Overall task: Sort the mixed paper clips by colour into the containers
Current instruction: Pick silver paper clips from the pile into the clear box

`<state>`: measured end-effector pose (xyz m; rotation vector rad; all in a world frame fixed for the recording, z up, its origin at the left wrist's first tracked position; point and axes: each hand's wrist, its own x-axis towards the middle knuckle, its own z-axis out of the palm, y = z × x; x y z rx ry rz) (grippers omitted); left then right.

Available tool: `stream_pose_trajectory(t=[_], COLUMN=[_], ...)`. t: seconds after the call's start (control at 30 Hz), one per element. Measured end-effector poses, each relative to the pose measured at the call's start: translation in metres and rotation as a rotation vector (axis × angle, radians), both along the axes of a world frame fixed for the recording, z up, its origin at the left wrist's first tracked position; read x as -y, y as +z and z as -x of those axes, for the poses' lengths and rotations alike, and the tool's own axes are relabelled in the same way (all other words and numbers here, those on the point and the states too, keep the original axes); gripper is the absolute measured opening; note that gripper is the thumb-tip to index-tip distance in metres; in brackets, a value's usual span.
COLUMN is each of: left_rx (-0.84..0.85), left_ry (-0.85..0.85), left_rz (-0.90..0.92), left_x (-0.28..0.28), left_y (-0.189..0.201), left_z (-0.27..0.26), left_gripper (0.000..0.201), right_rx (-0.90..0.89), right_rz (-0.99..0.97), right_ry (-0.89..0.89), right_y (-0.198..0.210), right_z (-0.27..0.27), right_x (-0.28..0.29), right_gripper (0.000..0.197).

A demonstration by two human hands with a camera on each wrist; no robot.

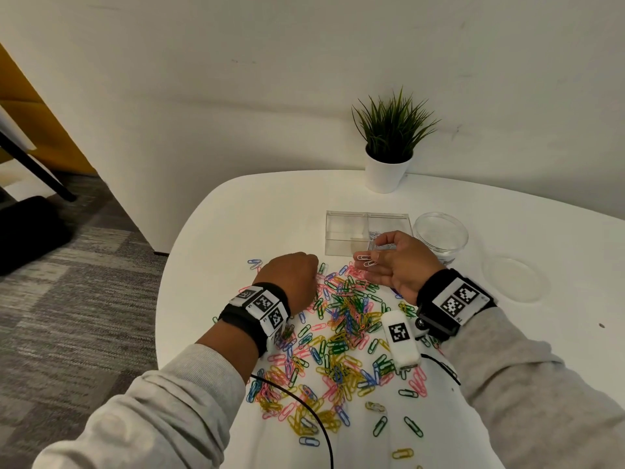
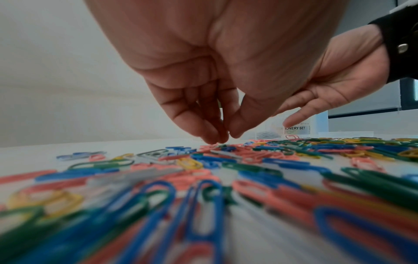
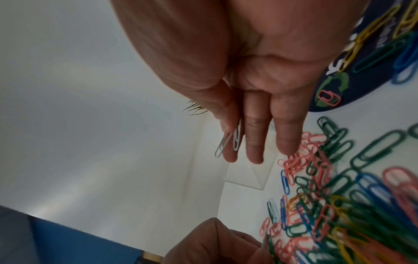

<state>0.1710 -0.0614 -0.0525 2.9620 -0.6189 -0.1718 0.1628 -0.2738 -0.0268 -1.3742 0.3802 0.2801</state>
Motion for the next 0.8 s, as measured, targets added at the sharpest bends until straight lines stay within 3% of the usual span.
stream_pose_trajectory(t=[0.1, 0.23, 0.3, 0.4, 0.47, 0.63, 0.8], left_rx=[0.004, -0.058, -0.063, -0.033, -0.043, -0.093, -0.133], left_ry=[0.009, 0.023, 0.045, 0.095, 0.118, 0.120, 0.157], left_rz=[0.040, 0.118, 0.076, 0.041, 0.042, 0.165, 0.273], left_x=[0.000, -0.001, 0.000, 0.000, -0.001, -0.006, -0.013], left_y=[0.001, 0.002, 0.004, 0.003, 0.000, -0.005, -0.005], left_z=[0.001, 0.002, 0.002, 0.002, 0.002, -0.006, -0.010], left_gripper=[0.008, 0.047, 0.042, 0.022, 0.022, 0.048, 0.049], right_rx=[0.022, -0.004, 0.017, 0.215, 0.261, 0.333, 0.364], right_rz=[-0.150, -0.044, 0.231, 0.989, 1.232, 1.298, 1.273], right_ry=[-0.093, -0.095, 0.088, 0.537, 0.689, 0.726, 0.735], right_y=[0.001, 0.004, 0.005, -0.004, -0.012, -0.018, -0.018], right_z=[-0.001, -0.012, -0.019, -0.031, -0.034, -0.037, -0.033], right_x=[-0.003, -0.016, -0.029, -0.048, -0.054, -0.054, -0.050], right_gripper=[0.024, 0.026, 0.018, 0.012, 0.020, 0.017, 0.015])
